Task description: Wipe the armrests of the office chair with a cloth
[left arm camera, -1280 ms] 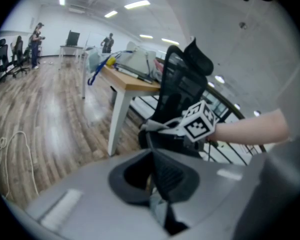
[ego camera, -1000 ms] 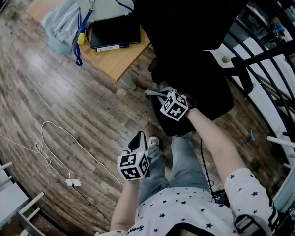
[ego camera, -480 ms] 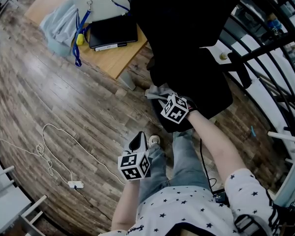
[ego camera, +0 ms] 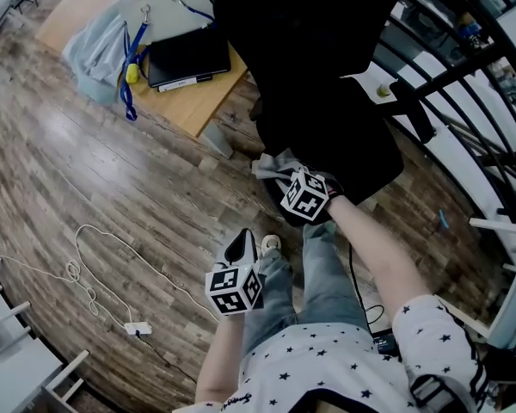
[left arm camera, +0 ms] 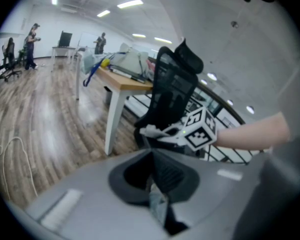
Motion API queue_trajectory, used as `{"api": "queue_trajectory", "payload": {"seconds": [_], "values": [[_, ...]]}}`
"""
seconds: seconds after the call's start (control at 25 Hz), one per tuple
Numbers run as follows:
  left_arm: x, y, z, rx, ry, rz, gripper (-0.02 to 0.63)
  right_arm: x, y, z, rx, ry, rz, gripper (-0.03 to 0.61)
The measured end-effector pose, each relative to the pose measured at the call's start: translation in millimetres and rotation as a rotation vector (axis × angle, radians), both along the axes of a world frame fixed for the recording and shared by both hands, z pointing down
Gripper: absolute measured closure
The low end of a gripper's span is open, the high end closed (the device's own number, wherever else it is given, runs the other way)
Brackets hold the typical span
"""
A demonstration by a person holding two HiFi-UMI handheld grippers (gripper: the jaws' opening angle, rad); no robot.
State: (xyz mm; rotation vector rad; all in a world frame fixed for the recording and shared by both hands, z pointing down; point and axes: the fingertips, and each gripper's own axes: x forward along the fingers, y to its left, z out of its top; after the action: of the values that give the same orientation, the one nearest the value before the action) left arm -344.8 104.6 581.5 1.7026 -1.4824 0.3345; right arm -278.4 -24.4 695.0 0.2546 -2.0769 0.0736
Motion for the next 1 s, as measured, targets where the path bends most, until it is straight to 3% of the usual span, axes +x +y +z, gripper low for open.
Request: {"api": "queue_trajectory", "payload": {"seconds": [1.0], "values": [[18.8,18.7,-1.7,0.018,-0.002,0.153,0.606,30.9,67.9,-0.8,-0.024,-0.007,0.048,0.554]]}}
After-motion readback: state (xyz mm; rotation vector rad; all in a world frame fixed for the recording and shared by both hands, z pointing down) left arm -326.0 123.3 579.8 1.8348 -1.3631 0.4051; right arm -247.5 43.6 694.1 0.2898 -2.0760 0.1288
